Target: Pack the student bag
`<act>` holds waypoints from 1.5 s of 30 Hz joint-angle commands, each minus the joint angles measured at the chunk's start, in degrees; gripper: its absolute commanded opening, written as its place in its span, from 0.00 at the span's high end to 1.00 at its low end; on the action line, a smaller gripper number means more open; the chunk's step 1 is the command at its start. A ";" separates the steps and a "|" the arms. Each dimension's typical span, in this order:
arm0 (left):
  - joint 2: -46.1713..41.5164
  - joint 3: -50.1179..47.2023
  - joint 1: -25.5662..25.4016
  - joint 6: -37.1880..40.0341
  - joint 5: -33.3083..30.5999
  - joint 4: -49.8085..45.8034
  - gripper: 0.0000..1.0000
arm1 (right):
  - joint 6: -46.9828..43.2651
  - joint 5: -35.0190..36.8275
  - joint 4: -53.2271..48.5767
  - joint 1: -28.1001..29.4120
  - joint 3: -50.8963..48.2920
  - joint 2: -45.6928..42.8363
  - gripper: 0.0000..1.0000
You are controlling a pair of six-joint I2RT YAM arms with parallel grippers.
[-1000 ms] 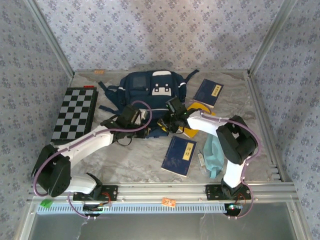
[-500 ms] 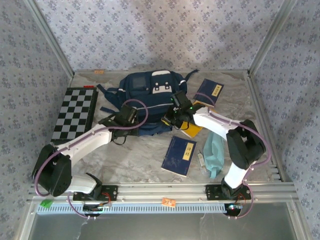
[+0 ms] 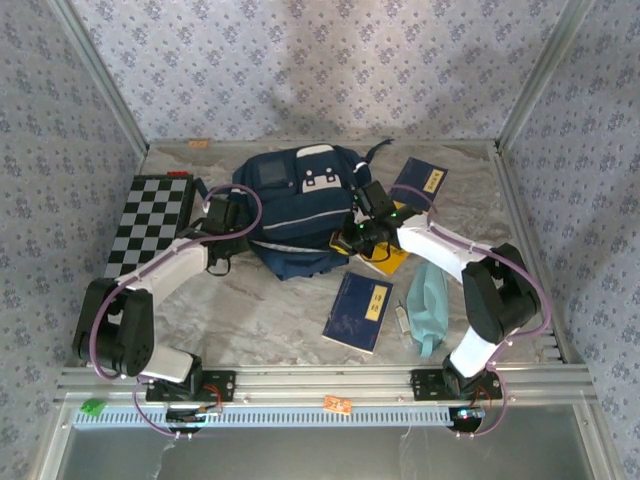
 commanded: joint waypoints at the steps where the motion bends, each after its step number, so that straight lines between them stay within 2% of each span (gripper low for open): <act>1: 0.57 0.56 4.90 1.45 -1.37 0.94 1.00 | -4.71 -2.78 -0.16 -1.70 0.56 -3.17 1.00; 6: 7.59 4.87 12.24 -0.69 2.25 3.32 1.00 | -5.82 -4.02 -0.34 -1.08 0.24 -2.68 1.00; 9: 9.05 7.47 12.45 0.51 4.82 3.27 1.00 | -4.61 -4.13 3.51 -0.45 0.08 -0.23 1.00; 13: 3.84 5.15 12.29 0.72 10.10 3.04 1.00 | -4.38 -5.11 9.69 -0.07 1.34 3.81 1.00; 14: 2.10 4.64 11.92 0.69 10.79 2.08 0.98 | -5.11 -5.04 9.56 0.15 1.89 5.01 0.94; 15: 0.37 4.14 11.31 0.74 11.25 0.68 0.90 | -6.16 -5.23 8.09 0.31 4.55 6.05 0.83; 16: -0.87 3.67 10.60 0.65 11.75 -0.56 0.84 | -7.33 -4.95 5.86 0.64 5.42 6.39 0.77; 17: -2.94 2.79 9.43 0.60 12.14 -1.46 0.80 | -8.56 -3.87 3.93 0.97 5.44 5.60 0.73; 19: -7.11 0.76 5.95 0.26 12.25 -3.27 0.74 | -10.41 -0.30 1.54 1.59 2.99 1.48 0.54; 21: -10.03 -0.22 1.99 -0.36 12.69 -6.27 0.68 | -12.08 2.15 -3.21 1.40 -0.53 -3.11 0.48; 25: -14.93 -3.16 -9.59 -6.09 14.68 -8.25 0.64 | -13.79 10.24 -13.72 1.98 -7.81 -14.65 0.34; 28: -15.56 -5.00 -18.46 -11.72 18.06 -5.31 0.59 | -11.11 12.28 -17.16 2.85 -15.63 -22.33 0.33; 30: -14.23 -5.61 -23.37 -14.24 20.38 -2.49 0.57 | -7.87 13.13 -17.38 4.29 -20.39 -27.69 0.36; 35: -6.58 -4.32 -32.87 -18.58 22.08 5.02 0.54 | -0.38 13.57 -10.95 7.76 -31.34 -33.16 0.43; 42: 5.78 -1.18 -38.02 -21.20 23.26 12.08 0.56 | -0.08 15.40 -7.88 8.16 -35.14 -31.17 0.40; 45: 9.14 0.15 -38.49 -20.85 22.62 11.29 0.57 | -0.32 13.15 -4.86 8.06 -36.29 -30.28 0.40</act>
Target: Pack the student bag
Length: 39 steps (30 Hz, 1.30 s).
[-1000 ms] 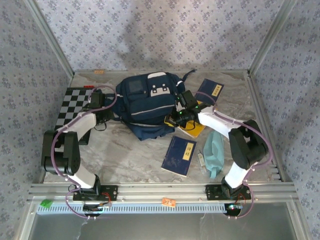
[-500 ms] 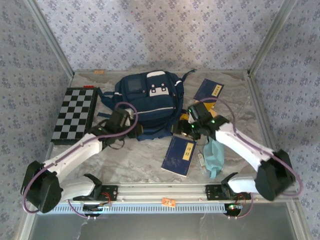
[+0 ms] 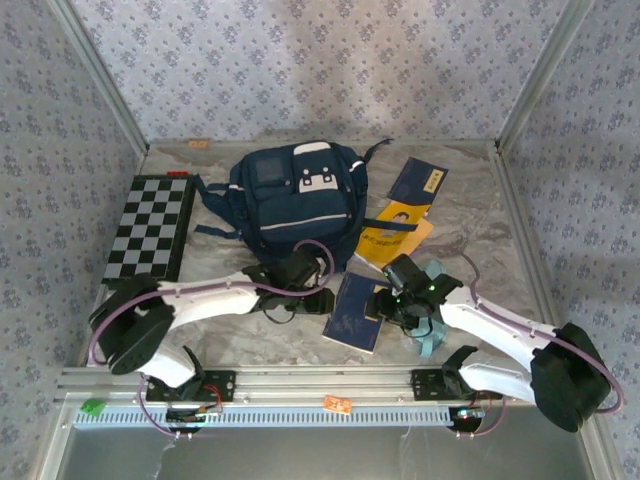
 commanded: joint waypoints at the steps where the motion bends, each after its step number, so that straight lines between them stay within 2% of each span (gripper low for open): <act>1: 2.77 2.87 -0.60 -1.21 -0.71 1.73 0.58 | 1.32 -0.71 4.46 0.52 -1.66 1.12 0.39; 9: 7.83 3.10 -0.68 -1.53 -1.34 1.26 0.68 | 0.66 -4.11 8.94 1.12 -1.63 4.99 0.36; 13: 9.08 3.19 -0.68 -1.63 -2.58 -0.37 0.72 | -0.04 0.59 0.98 1.16 0.81 4.41 0.32; 15: 9.37 3.41 -0.62 -1.71 -3.74 -1.72 0.74 | 2.13 0.68 1.11 1.74 -0.20 3.03 0.30; 18: 9.01 3.55 -0.53 -1.96 -7.28 -5.44 0.76 | 4.68 5.21 -4.56 4.08 1.28 2.83 0.25; 22: 9.53 3.87 -0.59 -0.58 -5.53 -5.05 0.76 | 7.00 2.99 1.40 4.85 -1.44 4.59 0.20; 25: 10.08 3.66 -0.68 -1.01 -5.35 -4.70 0.78 | 5.36 3.49 2.20 5.07 -0.14 7.40 0.18; 28: 9.91 3.22 -0.64 -1.51 -5.33 -4.37 0.80 | 4.96 1.25 6.91 4.99 0.04 8.58 0.18; 32: 9.65 2.59 -0.59 -1.92 -6.01 -4.52 0.81 | 3.15 0.11 6.75 5.38 2.39 8.49 0.22; 39: 9.56 1.97 -0.54 -2.46 -6.91 -4.98 0.82 | 2.19 0.08 3.27 5.11 2.91 0.13 0.33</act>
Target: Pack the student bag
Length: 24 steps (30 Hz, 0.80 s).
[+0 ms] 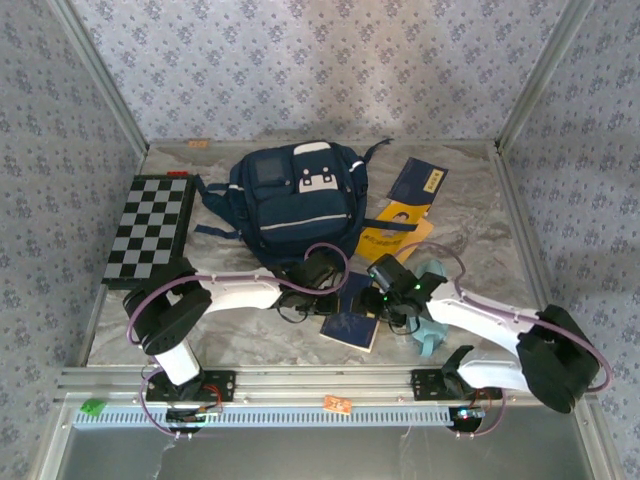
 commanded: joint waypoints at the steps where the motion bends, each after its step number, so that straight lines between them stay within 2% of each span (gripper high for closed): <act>1: 1.91 -2.01 0.21 -0.39 -4.30 -3.83 0.82 | -1.20 -1.75 -1.45 -0.13 0.25 -5.21 0.36; 8: 1.83 -1.81 0.21 -0.21 -4.29 -4.21 0.82 | -1.84 -6.37 1.38 -3.41 -3.27 -10.13 0.50; 10: 1.73 -1.78 0.20 -0.29 -4.23 -4.13 0.82 | -1.88 -8.26 2.53 -4.47 -4.00 -9.88 0.57; 14: 1.48 -1.76 0.21 -0.28 -4.21 -4.20 0.82 | -2.21 -8.26 2.22 -5.04 -4.24 -10.63 0.66; 22: -1.11 -1.82 0.80 -0.13 -3.20 -3.45 0.80 | -3.37 -10.92 2.49 -6.59 -4.18 -11.76 0.99; 24: -3.56 -2.38 1.51 0.24 -2.18 -3.08 0.77 | -3.88 -11.03 2.19 -6.59 -3.33 -12.67 1.00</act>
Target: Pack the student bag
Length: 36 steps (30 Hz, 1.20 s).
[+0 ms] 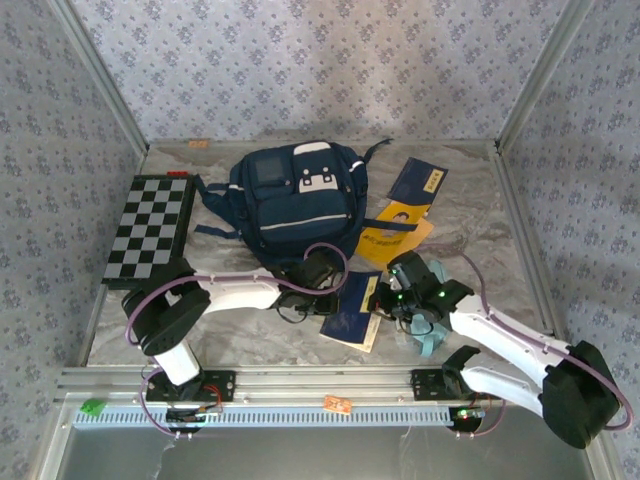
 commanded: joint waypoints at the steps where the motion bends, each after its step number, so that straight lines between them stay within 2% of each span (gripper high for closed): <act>1: -4.42 -2.19 1.94 0.34 -1.54 -3.11 0.74 | -1.57 -1.94 -0.34 -0.19 1.33 -2.25 1.00; 5: -12.85 -5.43 4.86 1.59 1.60 -2.26 0.60 | -1.87 -3.76 -0.05 -0.20 3.60 -3.90 1.00; 11: -25.98 -12.28 13.96 0.71 11.69 0.65 0.35 | -1.08 -6.37 0.03 -0.11 9.01 -6.17 1.00; 13: -29.14 -14.54 17.40 -0.49 16.55 2.71 0.31 | -1.19 -6.73 -0.66 -0.02 11.75 -6.30 1.00; 17: -33.08 -15.82 20.70 -1.49 20.35 4.62 0.20 | -1.61 -8.56 0.13 0.07 16.85 -4.64 1.00; 19: -32.90 -17.45 22.03 -3.81 23.80 9.97 0.15 | -2.37 -9.71 1.44 0.06 19.13 -2.59 1.00; 23: -30.33 -18.76 23.28 -6.15 26.17 16.76 0.14 | -1.75 -12.54 8.30 0.34 20.47 2.74 1.00; 27: -27.02 -19.95 23.44 -7.28 27.28 22.81 0.16 | -1.58 -13.64 13.37 0.34 17.37 7.21 1.00; 34: -20.19 -21.33 23.84 -7.98 28.10 29.96 0.39 | -1.27 -15.06 19.54 -3.45 10.16 10.35 1.00; 36: -19.31 -20.63 23.91 -5.85 26.97 26.89 0.39 | -1.38 -15.03 20.18 -3.95 9.31 10.38 1.00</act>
